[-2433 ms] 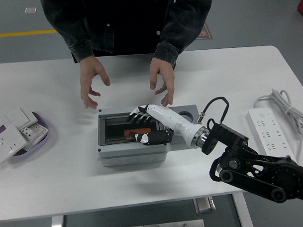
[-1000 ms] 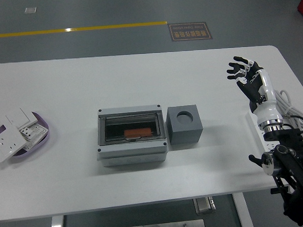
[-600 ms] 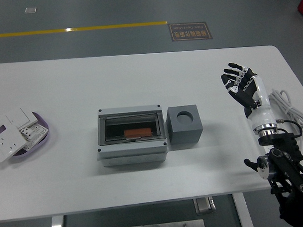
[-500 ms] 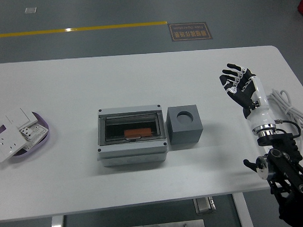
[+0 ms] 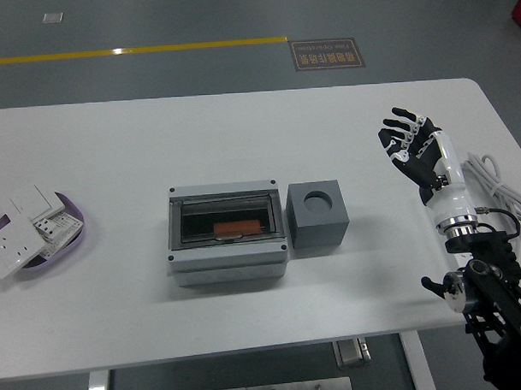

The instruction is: Pick up the cylinder from the cube,place it in the box,flap close box

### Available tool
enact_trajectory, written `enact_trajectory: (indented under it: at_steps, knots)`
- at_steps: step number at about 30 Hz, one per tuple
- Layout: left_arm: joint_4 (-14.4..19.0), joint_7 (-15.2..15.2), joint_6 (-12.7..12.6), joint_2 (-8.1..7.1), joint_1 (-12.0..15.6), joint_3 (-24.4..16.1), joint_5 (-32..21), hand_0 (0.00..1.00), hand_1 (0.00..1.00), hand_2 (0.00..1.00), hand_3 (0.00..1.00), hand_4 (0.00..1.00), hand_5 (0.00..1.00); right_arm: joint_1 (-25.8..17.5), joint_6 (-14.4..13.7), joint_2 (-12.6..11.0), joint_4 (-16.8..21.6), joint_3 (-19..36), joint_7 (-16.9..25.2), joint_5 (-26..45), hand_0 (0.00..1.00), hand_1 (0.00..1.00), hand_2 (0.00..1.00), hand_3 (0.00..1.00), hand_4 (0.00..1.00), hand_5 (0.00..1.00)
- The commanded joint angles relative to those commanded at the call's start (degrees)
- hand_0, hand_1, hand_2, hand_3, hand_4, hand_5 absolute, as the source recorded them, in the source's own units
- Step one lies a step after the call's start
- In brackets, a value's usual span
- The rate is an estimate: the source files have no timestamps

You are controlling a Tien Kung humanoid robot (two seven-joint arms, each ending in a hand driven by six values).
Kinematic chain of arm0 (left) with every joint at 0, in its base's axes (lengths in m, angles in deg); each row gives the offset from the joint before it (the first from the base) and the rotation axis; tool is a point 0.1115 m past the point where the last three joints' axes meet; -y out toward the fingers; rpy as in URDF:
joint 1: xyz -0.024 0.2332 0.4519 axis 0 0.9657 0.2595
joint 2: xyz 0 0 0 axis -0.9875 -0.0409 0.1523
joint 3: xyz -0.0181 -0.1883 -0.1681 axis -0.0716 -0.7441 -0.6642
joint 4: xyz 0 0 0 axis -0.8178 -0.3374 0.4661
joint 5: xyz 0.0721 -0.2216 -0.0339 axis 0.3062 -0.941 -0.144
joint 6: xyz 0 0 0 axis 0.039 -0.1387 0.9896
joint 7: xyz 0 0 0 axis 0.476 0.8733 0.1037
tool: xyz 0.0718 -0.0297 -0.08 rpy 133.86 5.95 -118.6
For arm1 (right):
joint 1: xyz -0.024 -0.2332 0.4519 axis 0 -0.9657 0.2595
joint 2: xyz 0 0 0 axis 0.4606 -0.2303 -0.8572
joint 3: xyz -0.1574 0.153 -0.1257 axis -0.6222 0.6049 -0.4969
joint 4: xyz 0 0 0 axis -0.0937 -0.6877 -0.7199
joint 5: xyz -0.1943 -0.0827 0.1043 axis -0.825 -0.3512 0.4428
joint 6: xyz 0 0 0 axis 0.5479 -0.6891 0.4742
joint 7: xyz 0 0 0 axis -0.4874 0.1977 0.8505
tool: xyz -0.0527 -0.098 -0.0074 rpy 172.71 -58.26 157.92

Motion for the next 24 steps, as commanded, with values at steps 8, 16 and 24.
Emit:
enact_trajectory:
  at_steps: [8,16,24]
  knots:
    - [0.00,0.05,-0.02,0.23,-0.83,-1.56,0.70,0.633,0.666,0.592,0.648,0.718,0.302,-0.98,-0.35,0.07,2.24,2.45,-0.16,-0.54,0.696,0.648,0.665,0.682,0.795,0.199]
    - [0.00,0.28,-0.03,0.05,-1.58,-2.18,0.96,0.633,0.666,0.592,0.650,0.719,0.301,-1.56,-0.79,0.10,5.36,5.02,-1.08,-2.87,0.697,0.645,0.660,0.675,0.791,0.198]
    - [0.00,0.61,0.03,-0.01,-2.26,-1.91,0.74,0.633,0.666,0.591,0.651,0.719,0.302,-2.20,-0.97,0.19,6.22,5.47,-1.38,-3.78,0.697,0.642,0.655,0.673,0.790,0.199]
